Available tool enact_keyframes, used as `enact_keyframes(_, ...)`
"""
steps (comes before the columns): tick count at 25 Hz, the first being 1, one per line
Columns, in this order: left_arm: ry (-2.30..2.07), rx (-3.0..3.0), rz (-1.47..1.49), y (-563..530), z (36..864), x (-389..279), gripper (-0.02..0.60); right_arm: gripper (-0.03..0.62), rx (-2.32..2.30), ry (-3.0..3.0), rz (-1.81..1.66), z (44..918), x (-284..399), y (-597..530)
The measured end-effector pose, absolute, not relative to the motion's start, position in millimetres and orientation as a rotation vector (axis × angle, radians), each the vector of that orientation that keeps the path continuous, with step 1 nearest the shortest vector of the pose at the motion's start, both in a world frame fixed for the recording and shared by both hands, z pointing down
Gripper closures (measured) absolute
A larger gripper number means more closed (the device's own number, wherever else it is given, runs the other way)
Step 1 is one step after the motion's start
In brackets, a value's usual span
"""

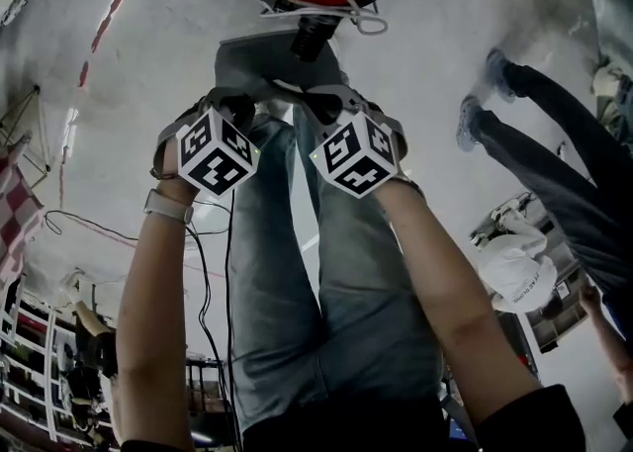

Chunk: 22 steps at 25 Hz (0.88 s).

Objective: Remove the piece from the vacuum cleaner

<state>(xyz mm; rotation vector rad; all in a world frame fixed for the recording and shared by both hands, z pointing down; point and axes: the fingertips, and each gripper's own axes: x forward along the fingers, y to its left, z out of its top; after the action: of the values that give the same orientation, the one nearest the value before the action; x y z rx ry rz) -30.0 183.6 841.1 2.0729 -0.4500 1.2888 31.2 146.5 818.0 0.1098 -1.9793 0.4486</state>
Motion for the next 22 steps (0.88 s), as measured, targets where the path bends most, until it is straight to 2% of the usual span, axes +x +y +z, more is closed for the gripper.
enact_keyframes(8,-0.527,2.052,1.167,174.1,793.4,-37.0,0.529,0.560,0.059,-1.999,0.424,773.4,22.0,136.3)
enact_keyframes(22,-0.725,2.005,1.051,159.8,665.5,-47.5,0.529,0.560,0.065,-2.042,0.351,637.1,3.0,115.8)
